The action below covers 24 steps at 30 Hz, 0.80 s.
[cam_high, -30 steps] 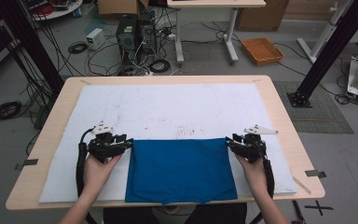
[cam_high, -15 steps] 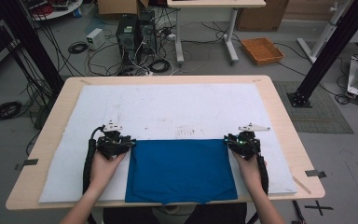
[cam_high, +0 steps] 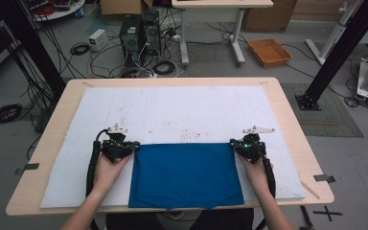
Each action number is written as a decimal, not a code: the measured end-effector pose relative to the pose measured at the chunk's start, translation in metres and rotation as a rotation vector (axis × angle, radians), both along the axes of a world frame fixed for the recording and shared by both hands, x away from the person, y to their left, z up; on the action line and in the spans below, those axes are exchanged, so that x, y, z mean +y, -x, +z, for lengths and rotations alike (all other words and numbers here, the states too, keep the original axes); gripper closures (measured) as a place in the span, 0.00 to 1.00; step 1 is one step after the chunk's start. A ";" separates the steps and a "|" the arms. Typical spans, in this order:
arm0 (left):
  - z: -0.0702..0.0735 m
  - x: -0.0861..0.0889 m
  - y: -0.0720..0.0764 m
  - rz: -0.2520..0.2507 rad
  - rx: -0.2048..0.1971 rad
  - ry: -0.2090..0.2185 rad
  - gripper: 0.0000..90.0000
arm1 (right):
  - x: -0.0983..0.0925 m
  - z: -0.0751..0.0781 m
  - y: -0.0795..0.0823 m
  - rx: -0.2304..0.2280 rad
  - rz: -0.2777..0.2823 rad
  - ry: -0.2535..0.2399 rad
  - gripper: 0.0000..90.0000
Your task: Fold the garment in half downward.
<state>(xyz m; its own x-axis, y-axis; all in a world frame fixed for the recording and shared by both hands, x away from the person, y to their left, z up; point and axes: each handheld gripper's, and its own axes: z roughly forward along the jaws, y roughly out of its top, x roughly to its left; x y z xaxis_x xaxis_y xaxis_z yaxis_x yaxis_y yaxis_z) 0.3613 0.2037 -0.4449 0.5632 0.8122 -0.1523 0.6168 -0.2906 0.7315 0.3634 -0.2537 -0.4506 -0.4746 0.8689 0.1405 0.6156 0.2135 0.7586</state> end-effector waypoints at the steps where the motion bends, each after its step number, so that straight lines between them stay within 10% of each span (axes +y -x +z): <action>1: 0.000 -0.001 0.000 -0.007 -0.011 -0.015 0.95 | -0.001 0.000 0.000 -0.008 0.002 0.003 0.97; 24: -0.001 -0.003 -0.055 0.078 -0.085 0.015 0.96 | -0.002 0.002 -0.063 -0.055 -0.028 0.028 0.98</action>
<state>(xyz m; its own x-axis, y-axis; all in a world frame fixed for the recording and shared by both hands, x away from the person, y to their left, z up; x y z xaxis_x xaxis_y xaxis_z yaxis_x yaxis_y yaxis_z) 0.4163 0.2009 -0.4462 0.5099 0.8519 -0.1190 0.5728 -0.2331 0.7858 0.4263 -0.2562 -0.4489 -0.4568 0.8850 0.0904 0.5787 0.2184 0.7857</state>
